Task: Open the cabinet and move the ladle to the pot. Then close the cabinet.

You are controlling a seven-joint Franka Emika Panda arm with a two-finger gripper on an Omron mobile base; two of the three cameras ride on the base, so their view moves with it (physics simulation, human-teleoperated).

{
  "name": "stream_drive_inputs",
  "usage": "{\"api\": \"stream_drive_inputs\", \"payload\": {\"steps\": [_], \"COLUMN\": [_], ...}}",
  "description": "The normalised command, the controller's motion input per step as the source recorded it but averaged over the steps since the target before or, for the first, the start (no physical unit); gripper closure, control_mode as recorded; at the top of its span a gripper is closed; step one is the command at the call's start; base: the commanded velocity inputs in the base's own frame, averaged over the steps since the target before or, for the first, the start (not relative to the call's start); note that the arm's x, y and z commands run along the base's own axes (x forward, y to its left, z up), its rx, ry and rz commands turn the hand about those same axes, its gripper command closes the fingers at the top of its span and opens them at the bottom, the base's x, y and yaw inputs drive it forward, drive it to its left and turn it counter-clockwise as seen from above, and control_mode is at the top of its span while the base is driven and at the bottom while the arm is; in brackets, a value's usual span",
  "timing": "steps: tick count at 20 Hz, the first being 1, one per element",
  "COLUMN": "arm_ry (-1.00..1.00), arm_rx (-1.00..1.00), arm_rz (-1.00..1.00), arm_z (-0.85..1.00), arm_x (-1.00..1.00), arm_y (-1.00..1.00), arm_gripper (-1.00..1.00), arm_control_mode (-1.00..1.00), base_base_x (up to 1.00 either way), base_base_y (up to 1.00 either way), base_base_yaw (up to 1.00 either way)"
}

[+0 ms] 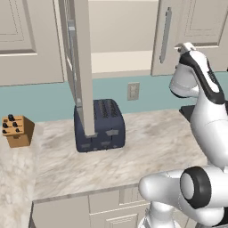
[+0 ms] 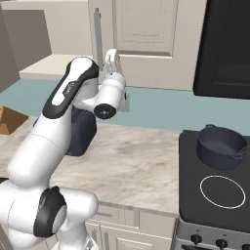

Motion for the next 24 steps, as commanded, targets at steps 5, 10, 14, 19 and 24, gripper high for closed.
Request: {"api": "stream_drive_inputs", "payload": {"steps": [5,10,14,19,24], "arm_ry": [0.06,0.02,0.00,0.03,0.25], "arm_rx": [0.07,0.04,0.15,0.16,0.06], "arm_rz": [-0.01,0.04,0.07,0.07,0.03], "arm_z": [-0.15,-0.01,0.38,0.42,0.60], "arm_x": [0.49,-0.48,-0.97,-0.80,-0.70], "arm_y": [-0.16,-0.11,-0.40,-0.29,-0.07], "arm_gripper": [-1.00,-1.00,-1.00,-1.00,-1.00], "arm_control_mode": [-1.00,-1.00,-1.00,-1.00,-1.00], "base_base_x": [0.00,0.00,0.00,0.00,0.00], "base_base_y": [0.00,0.00,0.00,0.00,0.00], "base_base_yaw": [0.00,0.00,0.00,0.00,0.00]}}
